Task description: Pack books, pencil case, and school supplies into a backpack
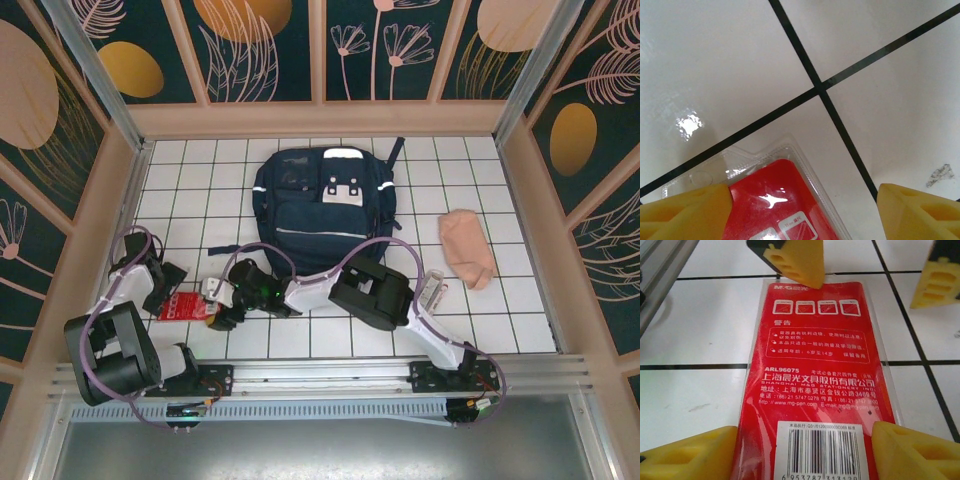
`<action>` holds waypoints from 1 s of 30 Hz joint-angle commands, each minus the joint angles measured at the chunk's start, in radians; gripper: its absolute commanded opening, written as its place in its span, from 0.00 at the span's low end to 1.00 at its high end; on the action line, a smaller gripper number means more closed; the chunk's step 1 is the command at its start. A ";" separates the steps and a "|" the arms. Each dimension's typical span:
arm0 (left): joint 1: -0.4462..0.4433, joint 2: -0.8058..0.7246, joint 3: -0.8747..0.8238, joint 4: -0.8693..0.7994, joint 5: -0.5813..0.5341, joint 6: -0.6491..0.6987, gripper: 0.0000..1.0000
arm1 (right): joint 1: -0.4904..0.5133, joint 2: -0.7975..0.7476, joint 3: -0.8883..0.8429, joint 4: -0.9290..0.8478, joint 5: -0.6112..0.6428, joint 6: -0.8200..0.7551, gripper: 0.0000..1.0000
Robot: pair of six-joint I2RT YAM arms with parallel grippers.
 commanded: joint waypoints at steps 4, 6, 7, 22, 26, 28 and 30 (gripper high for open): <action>0.005 -0.022 0.106 -0.070 0.020 0.077 0.87 | -0.054 -0.009 -0.064 0.028 0.009 0.130 0.53; 0.005 -0.054 0.143 -0.080 0.024 0.109 0.93 | -0.082 -0.017 -0.067 0.046 -0.038 0.190 0.48; 0.007 -0.066 0.153 -0.084 0.028 0.116 0.94 | -0.096 -0.016 -0.064 0.053 -0.050 0.227 0.47; 0.006 0.049 0.000 0.136 0.398 0.072 0.95 | -0.200 0.020 -0.054 0.124 -0.259 0.422 0.30; 0.005 0.095 -0.036 0.199 0.430 0.067 0.95 | -0.219 0.016 -0.064 0.181 -0.307 0.466 0.26; 0.006 0.130 -0.055 0.244 0.468 0.057 0.95 | -0.225 0.022 -0.056 0.184 -0.316 0.483 0.25; 0.005 0.169 -0.068 0.296 0.533 0.051 0.92 | -0.230 0.031 -0.042 0.187 -0.337 0.497 0.22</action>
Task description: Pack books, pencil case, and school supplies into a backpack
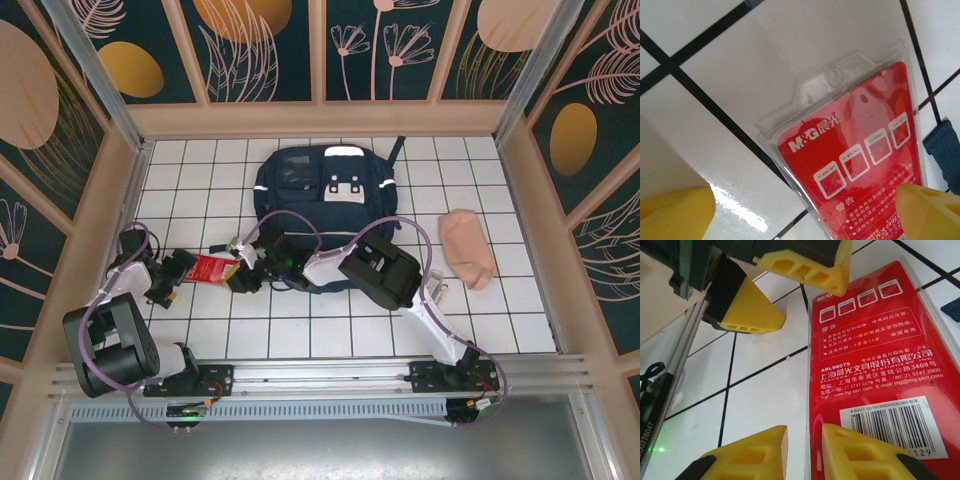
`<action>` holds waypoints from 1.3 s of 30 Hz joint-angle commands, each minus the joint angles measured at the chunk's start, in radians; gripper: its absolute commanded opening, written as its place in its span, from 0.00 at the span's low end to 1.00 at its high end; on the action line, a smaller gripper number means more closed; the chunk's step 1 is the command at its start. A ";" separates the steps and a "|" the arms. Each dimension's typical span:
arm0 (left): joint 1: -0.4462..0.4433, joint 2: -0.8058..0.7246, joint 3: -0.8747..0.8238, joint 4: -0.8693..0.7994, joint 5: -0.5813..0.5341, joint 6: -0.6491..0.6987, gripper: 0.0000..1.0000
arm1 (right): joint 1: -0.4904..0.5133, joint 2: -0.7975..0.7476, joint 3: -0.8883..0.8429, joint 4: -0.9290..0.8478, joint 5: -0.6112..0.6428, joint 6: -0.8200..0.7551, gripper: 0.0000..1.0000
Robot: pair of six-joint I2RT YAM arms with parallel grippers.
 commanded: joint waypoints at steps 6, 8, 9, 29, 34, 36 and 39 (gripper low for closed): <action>-0.022 0.169 -0.061 0.217 0.225 -0.014 0.84 | -0.028 0.050 0.051 0.041 -0.069 0.062 0.20; -0.022 0.167 -0.047 0.199 0.193 -0.010 0.84 | -0.028 0.042 0.046 0.040 -0.058 0.060 0.20; -0.022 0.165 -0.043 0.194 0.186 -0.011 0.84 | -0.026 0.032 0.041 0.037 -0.049 0.053 0.23; -0.025 0.216 -0.062 0.186 0.111 -0.009 0.61 | -0.033 0.139 0.381 -0.612 0.180 -0.691 0.82; -0.070 0.237 -0.051 0.191 0.133 -0.007 0.60 | -0.013 0.149 0.389 -0.722 0.086 -0.698 0.68; -0.087 0.244 -0.047 0.193 0.138 -0.010 0.60 | 0.006 0.130 0.371 -0.755 0.066 -0.683 0.61; -0.093 0.233 -0.043 0.194 0.114 -0.019 0.58 | 0.041 0.079 0.326 -0.784 0.030 -0.670 0.59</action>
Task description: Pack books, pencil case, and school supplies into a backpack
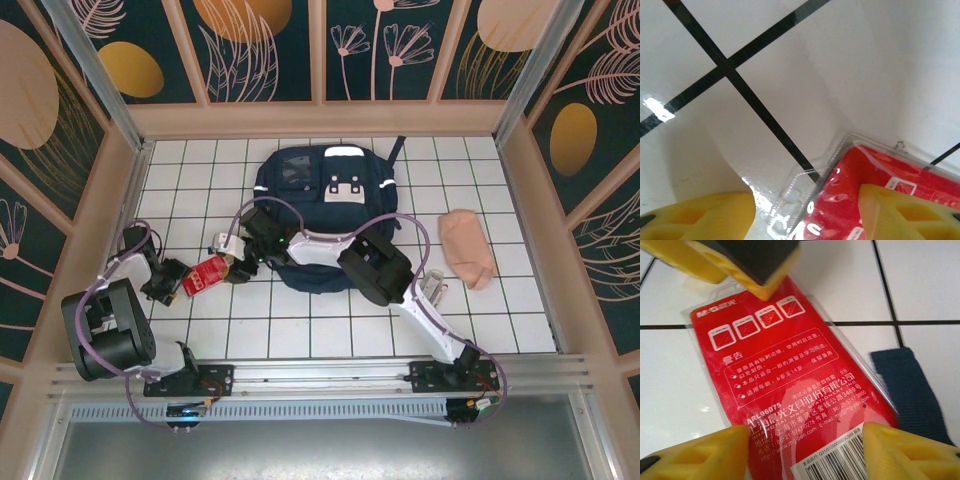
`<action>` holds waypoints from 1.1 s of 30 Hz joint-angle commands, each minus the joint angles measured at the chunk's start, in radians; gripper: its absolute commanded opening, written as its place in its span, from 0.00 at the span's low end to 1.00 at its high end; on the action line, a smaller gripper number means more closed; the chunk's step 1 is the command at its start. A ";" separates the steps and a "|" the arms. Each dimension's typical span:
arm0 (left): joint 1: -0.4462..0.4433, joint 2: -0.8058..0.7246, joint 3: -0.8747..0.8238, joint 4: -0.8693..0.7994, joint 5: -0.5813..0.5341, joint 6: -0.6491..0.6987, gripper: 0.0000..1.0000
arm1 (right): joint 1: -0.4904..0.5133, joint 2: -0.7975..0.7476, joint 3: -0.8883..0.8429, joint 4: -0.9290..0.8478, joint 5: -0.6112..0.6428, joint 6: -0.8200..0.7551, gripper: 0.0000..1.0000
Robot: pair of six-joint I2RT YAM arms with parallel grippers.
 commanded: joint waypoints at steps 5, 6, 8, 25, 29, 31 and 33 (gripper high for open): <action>-0.071 0.136 -0.069 0.245 0.184 0.009 0.48 | 0.064 -0.109 -0.147 -0.166 -0.184 0.020 0.60; -0.070 0.139 -0.065 0.236 0.177 0.014 0.48 | 0.058 -0.128 -0.161 -0.146 -0.187 0.018 0.63; -0.070 0.147 -0.061 0.227 0.166 0.021 0.46 | 0.038 -0.156 -0.177 -0.101 -0.177 0.017 0.70; -0.075 0.175 -0.060 0.229 0.164 0.057 0.19 | 0.050 -0.125 -0.231 -0.001 0.083 -0.084 0.99; -0.095 0.174 -0.059 0.234 0.161 0.070 0.13 | 0.035 -0.181 -0.204 -0.031 -0.001 -0.149 0.99; -0.111 0.181 -0.050 0.231 0.166 0.076 0.11 | 0.027 -0.193 -0.195 -0.005 -0.014 -0.161 0.99; -0.124 0.183 -0.039 0.222 0.168 0.084 0.09 | 0.021 -0.188 -0.193 0.027 -0.020 -0.170 0.99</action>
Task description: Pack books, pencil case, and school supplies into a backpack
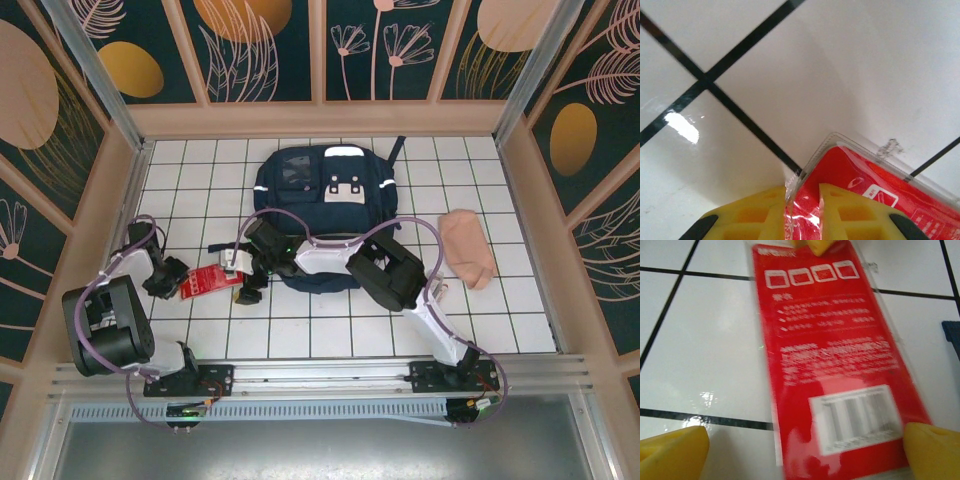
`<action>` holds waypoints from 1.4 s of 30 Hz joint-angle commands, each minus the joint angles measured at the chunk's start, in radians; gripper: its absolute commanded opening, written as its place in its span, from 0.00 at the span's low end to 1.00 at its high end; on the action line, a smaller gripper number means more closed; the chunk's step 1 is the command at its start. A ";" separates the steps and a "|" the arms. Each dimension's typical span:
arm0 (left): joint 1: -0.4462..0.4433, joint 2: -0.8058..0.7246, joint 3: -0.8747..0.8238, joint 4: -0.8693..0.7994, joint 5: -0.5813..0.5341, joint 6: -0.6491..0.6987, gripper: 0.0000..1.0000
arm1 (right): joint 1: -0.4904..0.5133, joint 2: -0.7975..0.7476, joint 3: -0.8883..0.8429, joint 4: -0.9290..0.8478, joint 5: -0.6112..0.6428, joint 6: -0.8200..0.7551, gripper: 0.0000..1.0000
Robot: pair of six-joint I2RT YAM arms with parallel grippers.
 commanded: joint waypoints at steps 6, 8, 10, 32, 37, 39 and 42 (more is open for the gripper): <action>-0.086 0.152 -0.074 0.236 0.208 0.024 0.09 | -0.013 0.058 0.045 0.051 -0.006 -0.066 0.99; -0.088 0.152 -0.078 0.242 0.207 0.028 0.09 | -0.009 0.111 0.126 -0.045 -0.021 -0.055 0.99; -0.089 0.151 -0.081 0.243 0.208 0.033 0.09 | -0.002 0.123 0.130 -0.076 -0.017 -0.061 0.99; -0.117 0.165 -0.059 0.230 0.253 0.055 0.06 | 0.006 -0.109 -0.041 -0.064 0.021 0.202 0.90; -0.117 0.167 -0.062 0.220 0.242 0.055 0.06 | -0.009 -0.147 -0.102 0.028 0.110 0.346 0.99; -0.116 0.160 -0.064 0.218 0.226 0.057 0.06 | -0.007 -0.161 -0.167 0.088 0.108 0.348 0.99; -0.117 0.166 -0.061 0.218 0.211 0.059 0.05 | -0.016 -0.176 -0.189 0.092 0.101 0.284 0.99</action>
